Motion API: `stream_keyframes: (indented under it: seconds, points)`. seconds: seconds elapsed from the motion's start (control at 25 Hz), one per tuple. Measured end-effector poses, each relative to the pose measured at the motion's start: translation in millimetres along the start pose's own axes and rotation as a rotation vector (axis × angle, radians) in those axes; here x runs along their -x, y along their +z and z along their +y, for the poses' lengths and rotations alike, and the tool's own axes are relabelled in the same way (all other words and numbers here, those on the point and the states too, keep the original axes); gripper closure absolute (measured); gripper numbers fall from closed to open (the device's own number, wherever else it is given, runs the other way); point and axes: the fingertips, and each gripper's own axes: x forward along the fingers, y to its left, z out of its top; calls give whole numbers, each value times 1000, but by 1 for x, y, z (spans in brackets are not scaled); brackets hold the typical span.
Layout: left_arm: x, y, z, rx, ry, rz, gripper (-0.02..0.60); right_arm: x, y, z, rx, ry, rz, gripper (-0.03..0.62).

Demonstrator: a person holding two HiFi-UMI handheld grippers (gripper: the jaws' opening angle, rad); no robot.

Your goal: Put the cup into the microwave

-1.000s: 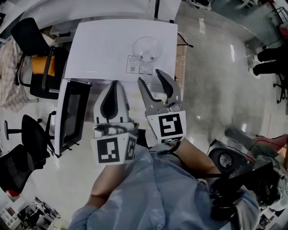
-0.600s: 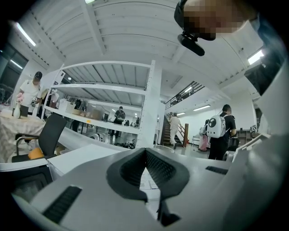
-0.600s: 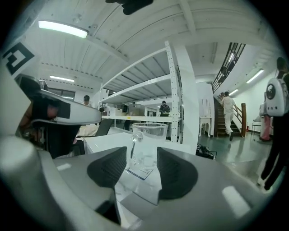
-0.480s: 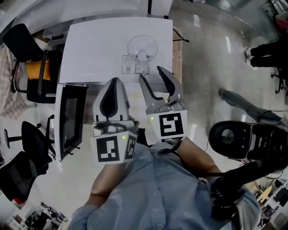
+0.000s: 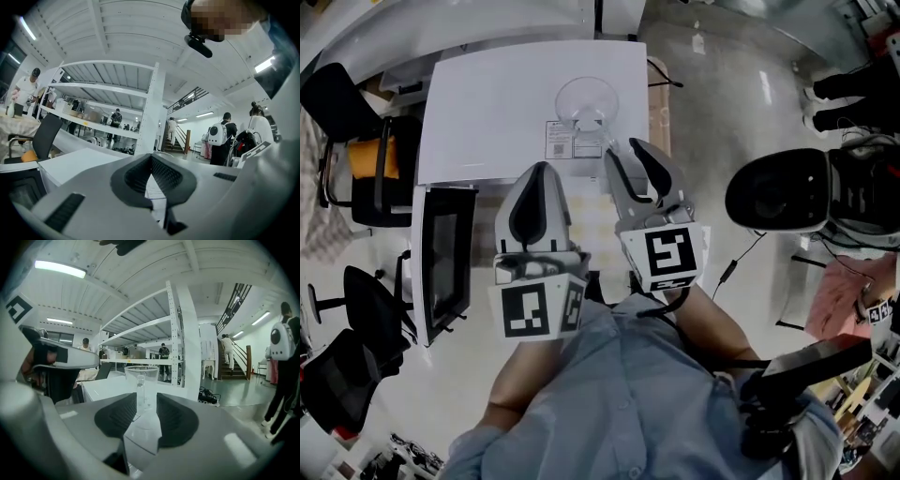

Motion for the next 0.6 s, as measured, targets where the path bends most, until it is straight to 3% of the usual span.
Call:
stream_keyframes:
  seconds: [0.6]
  points:
    - [-6, -1, 17, 22, 21, -5, 575, -21, 2, 10, 23, 39, 21, 535]
